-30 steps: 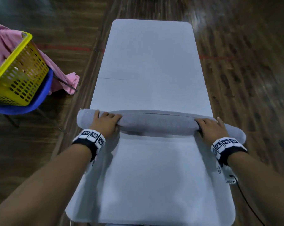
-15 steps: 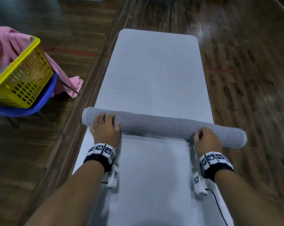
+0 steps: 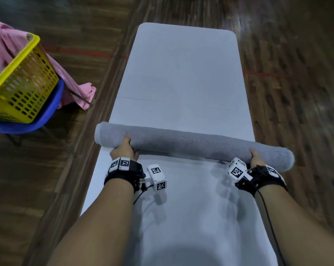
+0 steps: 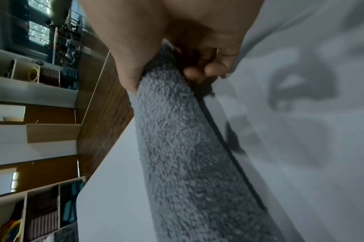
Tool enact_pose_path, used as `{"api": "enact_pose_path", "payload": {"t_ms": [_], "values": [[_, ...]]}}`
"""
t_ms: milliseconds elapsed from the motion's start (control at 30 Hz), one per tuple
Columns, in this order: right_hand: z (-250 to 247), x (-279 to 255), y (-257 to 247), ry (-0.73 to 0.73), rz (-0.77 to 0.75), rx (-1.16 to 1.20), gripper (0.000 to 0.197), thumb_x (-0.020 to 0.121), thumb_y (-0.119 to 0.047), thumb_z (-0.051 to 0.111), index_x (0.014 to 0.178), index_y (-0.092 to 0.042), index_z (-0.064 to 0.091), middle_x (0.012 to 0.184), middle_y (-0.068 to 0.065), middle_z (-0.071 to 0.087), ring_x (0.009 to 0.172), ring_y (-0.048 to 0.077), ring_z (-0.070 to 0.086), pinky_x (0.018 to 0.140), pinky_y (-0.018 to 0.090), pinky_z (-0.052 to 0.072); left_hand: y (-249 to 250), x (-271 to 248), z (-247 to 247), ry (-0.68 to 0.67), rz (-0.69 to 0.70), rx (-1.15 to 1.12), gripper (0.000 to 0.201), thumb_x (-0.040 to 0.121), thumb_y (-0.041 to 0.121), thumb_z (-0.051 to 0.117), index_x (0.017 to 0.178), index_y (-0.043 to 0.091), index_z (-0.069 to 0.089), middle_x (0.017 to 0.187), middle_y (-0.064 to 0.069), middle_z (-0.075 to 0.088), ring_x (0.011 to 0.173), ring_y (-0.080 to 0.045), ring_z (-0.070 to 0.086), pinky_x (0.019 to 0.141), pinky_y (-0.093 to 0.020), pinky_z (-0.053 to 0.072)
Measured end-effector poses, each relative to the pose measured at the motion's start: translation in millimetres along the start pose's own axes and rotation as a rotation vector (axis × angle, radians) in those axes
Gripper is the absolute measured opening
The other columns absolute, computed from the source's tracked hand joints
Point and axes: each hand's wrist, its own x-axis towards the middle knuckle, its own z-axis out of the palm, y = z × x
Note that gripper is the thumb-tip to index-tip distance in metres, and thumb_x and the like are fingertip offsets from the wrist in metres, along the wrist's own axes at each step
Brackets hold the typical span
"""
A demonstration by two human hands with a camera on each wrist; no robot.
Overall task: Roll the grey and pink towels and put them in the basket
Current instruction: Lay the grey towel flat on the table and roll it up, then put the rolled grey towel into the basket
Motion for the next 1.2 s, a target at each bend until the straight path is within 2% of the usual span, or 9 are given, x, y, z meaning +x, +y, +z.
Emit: {"api": "enact_pose_path", "payload": {"t_ms": [100,167,267,400,567,733,867,1067,1200], "values": [[0,-1,1,0.019,-0.003,0.013,0.054,0.082,-0.048,0.056,0.112,-0.004,0.06,0.09,0.014,0.068,0.061,0.027,0.058,0.05,0.03,0.051,6,0,3,-0.046,0.024,-0.091,0.041,0.06,0.032,0.072,0.094,0.009,0.066,0.086,-0.009,0.071,0.069,-0.022,0.068,0.059,-0.033,0.057],[-3,-6,2,0.057,-0.032,-0.017,0.062,0.064,-0.052,0.058,0.101,-0.003,0.064,0.079,0.013,0.066,0.068,0.028,0.062,0.068,0.039,0.057,13,-4,5,-0.053,0.078,-0.099,0.041,0.058,0.034,0.071,0.089,0.009,0.066,0.084,-0.008,0.07,0.068,-0.022,0.066,0.059,-0.034,0.057],[1,-25,-8,0.099,-0.197,-0.071,0.06,0.057,-0.047,0.06,0.101,-0.006,0.066,0.093,0.013,0.068,0.083,0.031,0.066,0.085,0.05,0.054,33,-21,16,-0.152,0.168,-0.204,0.045,0.059,0.024,0.069,0.099,0.004,0.067,0.094,-0.01,0.074,0.083,-0.025,0.072,0.062,-0.035,0.058],[16,-78,-39,0.072,-0.521,0.029,0.044,0.067,-0.029,0.071,0.107,-0.01,0.063,0.105,0.007,0.069,0.083,0.022,0.065,0.071,0.031,0.051,80,-64,45,-0.439,0.349,-0.223,0.06,0.061,0.014,0.069,0.119,0.001,0.06,0.108,-0.015,0.07,0.096,-0.029,0.069,0.069,-0.037,0.058],[20,-157,-100,-0.117,-1.0,0.07,0.056,0.075,-0.022,0.077,0.12,-0.017,0.044,0.117,-0.001,0.057,0.099,0.01,0.058,0.087,0.027,0.045,156,-149,68,-0.746,0.86,0.038,0.062,0.065,0.025,0.076,0.119,0.037,0.048,0.118,0.01,0.063,0.107,-0.002,0.062,0.09,-0.024,0.052],[15,-245,-153,-0.286,-1.331,0.02,0.052,0.085,-0.025,0.068,0.129,-0.027,0.041,0.109,-0.021,0.057,0.094,-0.018,0.054,0.081,0.009,0.042,227,-243,70,-1.029,1.169,0.256,0.071,0.082,0.02,0.076,0.14,0.023,0.036,0.129,0.01,0.059,0.117,-0.001,0.057,0.099,-0.027,0.047],[3,-305,-178,-0.4,-1.453,0.011,0.048,0.087,-0.022,0.064,0.132,-0.021,0.045,0.118,-0.004,0.06,0.106,0.008,0.058,0.098,0.033,0.047,260,-309,55,-1.144,1.263,0.345,0.061,0.089,0.019,0.069,0.14,0.022,0.036,0.135,0.002,0.056,0.125,-0.012,0.054,0.108,-0.041,0.043],[-23,-364,-182,-0.744,-1.47,0.005,0.053,0.078,-0.041,0.071,0.125,-0.02,0.057,0.118,-0.005,0.068,0.111,0.012,0.063,0.102,0.044,0.047,280,-372,0,-1.299,0.905,0.477,0.017,0.066,0.042,0.062,0.064,0.025,0.059,0.066,0.001,0.053,0.058,-0.016,0.049,0.056,-0.026,0.046],[-39,-398,-177,-0.925,-1.557,-0.028,0.059,0.072,-0.031,0.079,0.124,-0.015,0.057,0.114,-0.004,0.07,0.108,0.01,0.065,0.092,0.028,0.051,298,-403,-35,-1.046,1.366,0.687,0.014,0.081,0.031,0.058,0.092,0.026,0.065,0.088,0.004,0.07,0.075,-0.005,0.065,0.062,-0.025,0.055]]}}
